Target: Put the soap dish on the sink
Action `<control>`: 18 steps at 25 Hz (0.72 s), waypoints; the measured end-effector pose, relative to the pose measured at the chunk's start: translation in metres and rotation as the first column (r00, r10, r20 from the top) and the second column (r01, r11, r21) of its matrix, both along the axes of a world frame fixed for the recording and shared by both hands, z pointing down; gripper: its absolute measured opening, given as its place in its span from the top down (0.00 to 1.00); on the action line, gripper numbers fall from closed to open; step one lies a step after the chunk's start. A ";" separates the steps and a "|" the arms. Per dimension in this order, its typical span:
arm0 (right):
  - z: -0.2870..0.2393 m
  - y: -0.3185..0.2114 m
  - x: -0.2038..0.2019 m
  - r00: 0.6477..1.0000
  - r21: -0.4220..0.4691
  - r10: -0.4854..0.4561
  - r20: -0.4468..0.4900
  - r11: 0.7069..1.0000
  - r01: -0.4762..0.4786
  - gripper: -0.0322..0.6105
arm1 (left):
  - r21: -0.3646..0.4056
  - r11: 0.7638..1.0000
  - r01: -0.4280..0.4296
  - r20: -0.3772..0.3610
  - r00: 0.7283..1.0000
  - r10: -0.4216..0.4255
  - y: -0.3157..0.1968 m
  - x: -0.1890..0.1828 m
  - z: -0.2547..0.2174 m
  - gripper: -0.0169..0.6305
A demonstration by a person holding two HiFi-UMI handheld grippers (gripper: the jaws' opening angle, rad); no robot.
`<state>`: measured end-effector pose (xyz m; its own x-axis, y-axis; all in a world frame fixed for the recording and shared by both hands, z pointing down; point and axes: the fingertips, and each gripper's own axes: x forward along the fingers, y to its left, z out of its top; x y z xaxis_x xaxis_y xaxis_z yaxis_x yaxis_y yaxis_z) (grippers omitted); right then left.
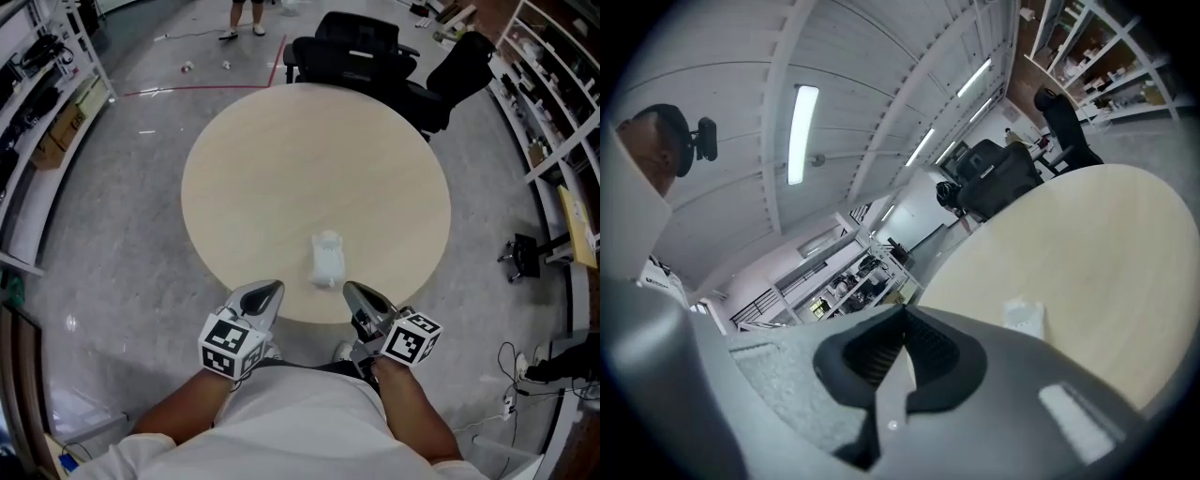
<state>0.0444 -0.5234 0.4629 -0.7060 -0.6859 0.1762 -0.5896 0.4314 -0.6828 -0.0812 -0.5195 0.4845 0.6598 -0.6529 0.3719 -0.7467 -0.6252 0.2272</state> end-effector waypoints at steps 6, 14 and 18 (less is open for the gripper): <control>-0.018 -0.004 0.012 0.999 0.053 -0.051 -0.013 0.997 0.052 0.95 | 0.018 0.998 0.061 -0.013 0.998 -0.060 0.006 0.016 -0.007 0.96; -0.034 0.000 0.043 0.991 0.105 -0.126 -0.039 0.986 0.130 0.95 | 0.019 0.991 0.129 -0.020 0.991 -0.129 0.022 0.056 -0.009 0.96; -0.037 0.004 0.058 0.985 0.117 -0.170 -0.030 0.978 0.173 0.95 | 0.022 0.986 0.165 -0.009 0.986 -0.165 0.033 0.072 -0.010 0.96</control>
